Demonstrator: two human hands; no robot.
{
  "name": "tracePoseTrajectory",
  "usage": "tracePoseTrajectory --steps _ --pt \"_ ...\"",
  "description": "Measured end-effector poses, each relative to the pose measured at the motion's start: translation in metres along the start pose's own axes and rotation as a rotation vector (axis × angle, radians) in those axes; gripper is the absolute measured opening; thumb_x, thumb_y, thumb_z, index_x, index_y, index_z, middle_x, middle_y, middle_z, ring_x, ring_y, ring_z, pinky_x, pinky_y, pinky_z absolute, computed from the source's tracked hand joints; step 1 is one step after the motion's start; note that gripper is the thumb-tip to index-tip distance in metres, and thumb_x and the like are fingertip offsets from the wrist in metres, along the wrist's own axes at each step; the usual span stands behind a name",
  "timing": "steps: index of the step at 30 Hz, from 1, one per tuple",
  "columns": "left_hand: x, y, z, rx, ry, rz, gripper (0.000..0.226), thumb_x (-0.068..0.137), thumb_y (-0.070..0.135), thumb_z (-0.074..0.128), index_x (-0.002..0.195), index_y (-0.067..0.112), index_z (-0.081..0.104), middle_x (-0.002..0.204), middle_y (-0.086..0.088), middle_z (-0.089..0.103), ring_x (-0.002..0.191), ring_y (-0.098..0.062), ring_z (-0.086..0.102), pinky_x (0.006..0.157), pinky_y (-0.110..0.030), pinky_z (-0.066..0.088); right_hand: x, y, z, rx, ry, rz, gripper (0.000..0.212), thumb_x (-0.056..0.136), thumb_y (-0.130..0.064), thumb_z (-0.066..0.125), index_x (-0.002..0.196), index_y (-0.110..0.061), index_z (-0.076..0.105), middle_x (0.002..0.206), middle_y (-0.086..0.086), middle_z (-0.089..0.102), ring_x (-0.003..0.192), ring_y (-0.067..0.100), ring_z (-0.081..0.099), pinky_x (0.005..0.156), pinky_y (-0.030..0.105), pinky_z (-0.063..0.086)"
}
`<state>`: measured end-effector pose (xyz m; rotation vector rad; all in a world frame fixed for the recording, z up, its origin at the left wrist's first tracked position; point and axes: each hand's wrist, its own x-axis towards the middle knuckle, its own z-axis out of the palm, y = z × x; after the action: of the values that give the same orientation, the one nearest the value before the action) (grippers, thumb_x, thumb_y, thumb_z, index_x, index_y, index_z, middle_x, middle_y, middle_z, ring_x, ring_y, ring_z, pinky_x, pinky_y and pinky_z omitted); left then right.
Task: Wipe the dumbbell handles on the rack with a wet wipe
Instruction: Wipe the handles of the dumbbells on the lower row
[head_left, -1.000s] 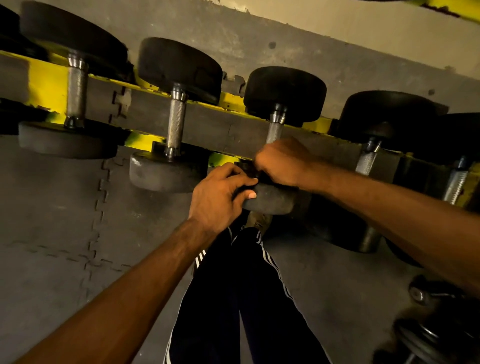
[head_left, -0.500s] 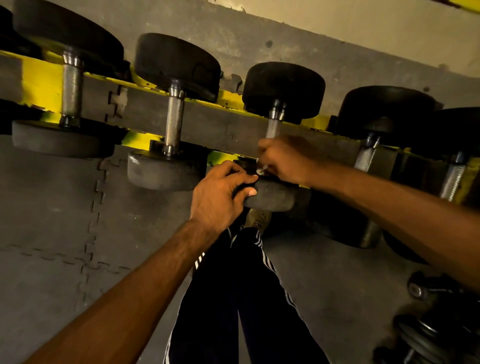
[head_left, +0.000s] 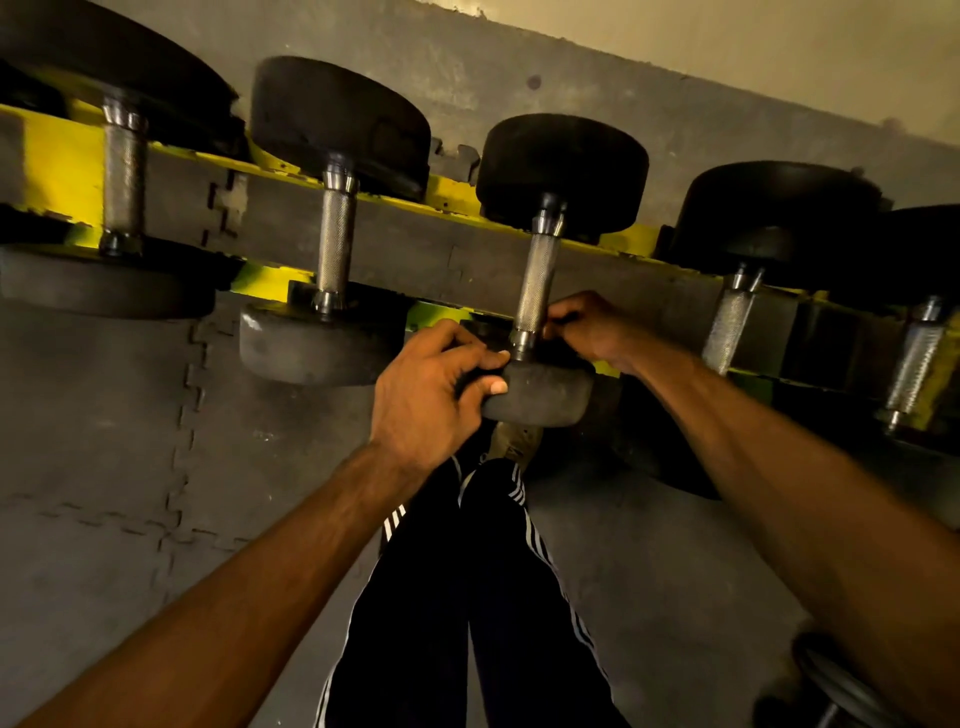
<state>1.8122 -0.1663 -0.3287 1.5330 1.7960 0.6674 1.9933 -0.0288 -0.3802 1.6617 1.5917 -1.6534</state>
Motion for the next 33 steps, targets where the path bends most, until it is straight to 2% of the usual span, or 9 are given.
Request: tracePoseTrajectory --steps 4,7,10,13,15,20,25,31,33 --pt "0.001 0.001 -0.001 -0.002 -0.015 -0.012 0.025 0.083 0.031 0.075 0.107 0.024 0.078 0.102 0.009 0.063 0.099 -0.014 0.062 0.08 -0.038 0.056 0.01 -0.011 0.003 -0.05 -0.058 0.047 0.022 0.095 -0.014 0.059 0.114 -0.018 0.069 0.108 0.002 0.067 0.097 0.016 0.061 0.092 0.034 0.048" --pt "0.003 0.002 -0.003 0.005 -0.037 -0.015 0.025 0.083 0.03 0.076 0.107 0.024 0.078 0.103 0.009 0.064 0.1 -0.012 0.061 0.08 -0.039 0.056 0.006 -0.005 -0.002 -0.027 -0.139 0.045 0.025 0.095 -0.013 0.06 0.116 -0.022 0.069 0.116 0.002 0.068 0.109 0.018 0.061 0.102 0.042 0.047" --pt "0.005 0.001 -0.003 0.01 -0.045 -0.017 0.025 0.083 0.032 0.075 0.107 0.025 0.078 0.103 0.01 0.063 0.099 -0.012 0.061 0.079 -0.039 0.057 -0.005 0.004 -0.011 0.069 -0.11 -0.015 0.017 0.094 -0.014 0.063 0.106 -0.022 0.072 0.109 -0.001 0.07 0.107 0.014 0.062 0.1 0.04 0.048" --pt "0.004 0.0 -0.001 0.015 -0.039 0.001 0.023 0.083 0.027 0.079 0.106 0.023 0.078 0.1 0.008 0.063 0.096 -0.013 0.061 0.077 -0.039 0.056 -0.024 0.012 -0.006 0.22 0.046 -0.06 0.013 0.086 -0.013 0.074 0.089 -0.024 0.07 0.093 -0.009 0.068 0.088 -0.001 0.06 0.082 0.018 0.049" --pt "0.003 -0.001 -0.001 0.019 -0.02 0.025 0.022 0.084 0.028 0.078 0.104 0.022 0.078 0.099 0.007 0.063 0.094 -0.014 0.061 0.074 -0.039 0.055 -0.034 0.017 0.003 0.258 0.2 -0.095 0.016 0.079 -0.012 0.081 0.092 -0.018 0.074 0.084 -0.015 0.066 0.077 -0.007 0.061 0.073 0.009 0.049" --pt "0.004 -0.003 -0.001 0.037 -0.025 0.051 0.022 0.083 0.031 0.075 0.104 0.023 0.078 0.097 0.007 0.063 0.092 -0.012 0.06 0.073 -0.038 0.055 -0.032 0.009 0.011 0.129 0.367 -0.264 0.019 0.077 -0.016 0.083 0.094 -0.022 0.075 0.088 -0.013 0.07 0.086 -0.001 0.066 0.082 0.022 0.054" --pt "0.011 -0.004 -0.007 0.028 -0.067 0.051 0.024 0.082 0.04 0.073 0.102 0.027 0.079 0.092 0.009 0.064 0.086 -0.012 0.062 0.07 -0.038 0.056 -0.018 -0.001 0.004 0.238 0.618 -0.325 0.023 0.083 -0.013 0.077 0.102 -0.022 0.068 0.095 -0.015 0.065 0.09 -0.004 0.062 0.081 0.017 0.051" --pt "0.013 -0.003 -0.009 0.039 -0.072 0.046 0.022 0.08 0.039 0.075 0.099 0.029 0.08 0.089 0.009 0.064 0.082 -0.013 0.062 0.067 -0.037 0.055 -0.034 0.008 0.016 0.024 0.384 -0.414 0.016 0.08 -0.017 0.08 0.095 -0.023 0.077 0.088 -0.007 0.068 0.083 0.005 0.065 0.077 0.024 0.055" --pt "0.012 -0.004 -0.007 0.035 -0.065 0.045 0.021 0.081 0.037 0.076 0.1 0.028 0.08 0.089 0.009 0.064 0.083 -0.013 0.063 0.068 -0.037 0.055 -0.032 0.002 0.012 0.041 0.431 -0.409 0.015 0.083 -0.018 0.078 0.098 -0.017 0.077 0.087 -0.008 0.066 0.082 0.003 0.063 0.077 0.025 0.054"
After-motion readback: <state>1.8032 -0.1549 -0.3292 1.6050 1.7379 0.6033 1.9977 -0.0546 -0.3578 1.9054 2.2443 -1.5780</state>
